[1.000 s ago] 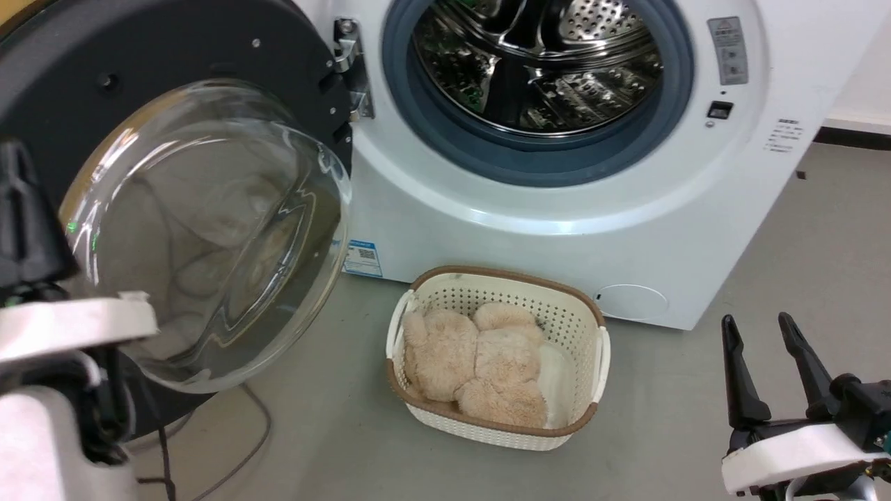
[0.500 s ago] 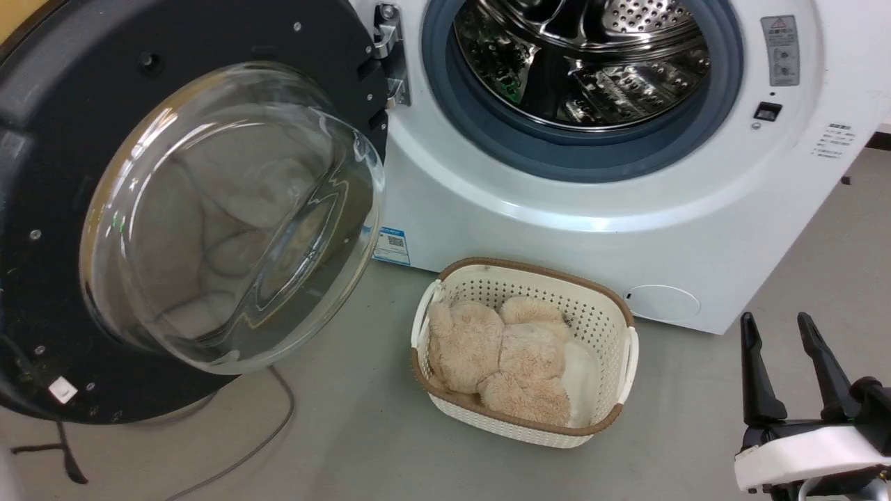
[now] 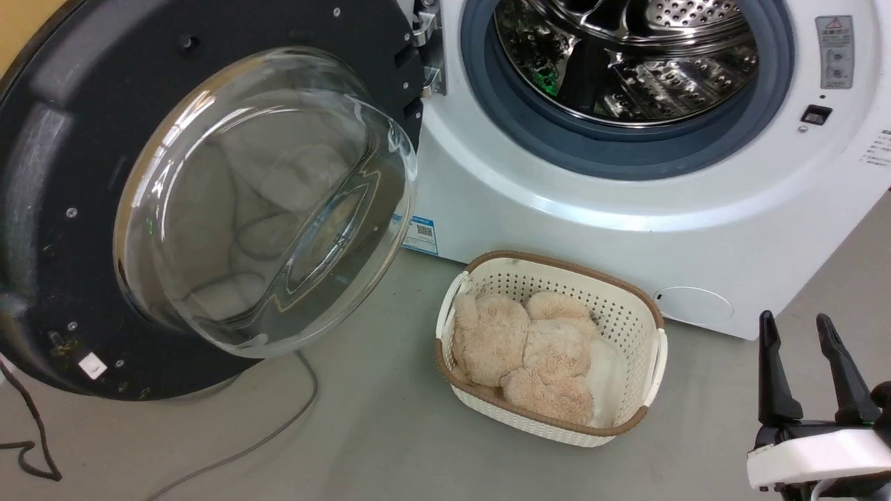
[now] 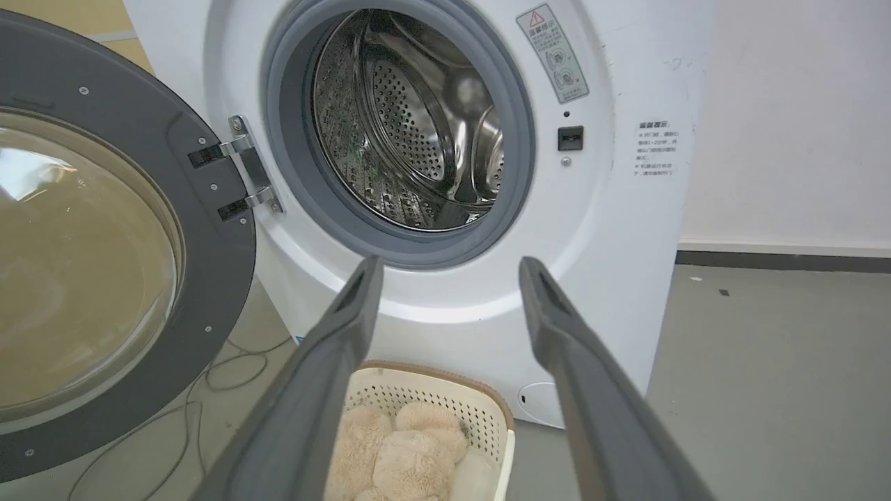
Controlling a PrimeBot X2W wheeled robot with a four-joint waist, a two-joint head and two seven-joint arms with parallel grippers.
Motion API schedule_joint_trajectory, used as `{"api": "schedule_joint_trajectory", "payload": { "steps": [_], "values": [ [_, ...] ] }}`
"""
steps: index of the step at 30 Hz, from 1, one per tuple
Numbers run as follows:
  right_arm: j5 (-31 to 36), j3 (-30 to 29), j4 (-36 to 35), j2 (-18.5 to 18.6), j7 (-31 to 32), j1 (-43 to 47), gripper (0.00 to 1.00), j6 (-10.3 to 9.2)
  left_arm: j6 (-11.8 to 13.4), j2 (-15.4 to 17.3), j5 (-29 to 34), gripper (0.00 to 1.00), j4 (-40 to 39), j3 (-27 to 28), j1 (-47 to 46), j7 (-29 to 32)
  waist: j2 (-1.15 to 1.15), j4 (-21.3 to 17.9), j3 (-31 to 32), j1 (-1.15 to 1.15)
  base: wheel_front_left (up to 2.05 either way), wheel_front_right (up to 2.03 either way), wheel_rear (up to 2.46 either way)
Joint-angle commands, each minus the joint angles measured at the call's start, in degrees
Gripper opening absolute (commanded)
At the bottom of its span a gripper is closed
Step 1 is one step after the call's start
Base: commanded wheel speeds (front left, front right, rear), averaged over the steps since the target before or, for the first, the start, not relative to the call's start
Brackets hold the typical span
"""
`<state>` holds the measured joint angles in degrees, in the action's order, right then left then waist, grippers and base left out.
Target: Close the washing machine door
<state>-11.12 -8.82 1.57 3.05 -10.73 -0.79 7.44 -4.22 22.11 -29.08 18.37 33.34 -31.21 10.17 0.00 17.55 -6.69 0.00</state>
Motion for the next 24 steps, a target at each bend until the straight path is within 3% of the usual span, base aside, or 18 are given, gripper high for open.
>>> {"api": "schedule_joint_trajectory", "payload": {
  "steps": [1,12,24],
  "values": [
    [-0.39,-0.32,0.3,-0.13,-0.61,-1.01,1.0,0.03,-0.54,1.09,-1.54,0.0,1.58,0.72,-1.26,1.83,0.0,0.47,-0.36,0.0,0.0,0.0,0.0],
    [-1.07,-0.94,0.64,-0.14,-1.92,-2.02,1.0,0.04,-1.97,2.85,-14.67,0.0,11.76,2.2,-2.41,18.72,0.0,2.39,-1.9,0.0,0.0,0.0,0.0],
    [-2.25,-2.06,1.32,-0.16,-3.36,-2.23,1.0,0.04,-2.77,5.48,-27.86,0.0,7.2,-4.95,3.09,31.73,0.0,4.4,-2.98,0.0,0.0,0.0,0.0]
  ]
}}
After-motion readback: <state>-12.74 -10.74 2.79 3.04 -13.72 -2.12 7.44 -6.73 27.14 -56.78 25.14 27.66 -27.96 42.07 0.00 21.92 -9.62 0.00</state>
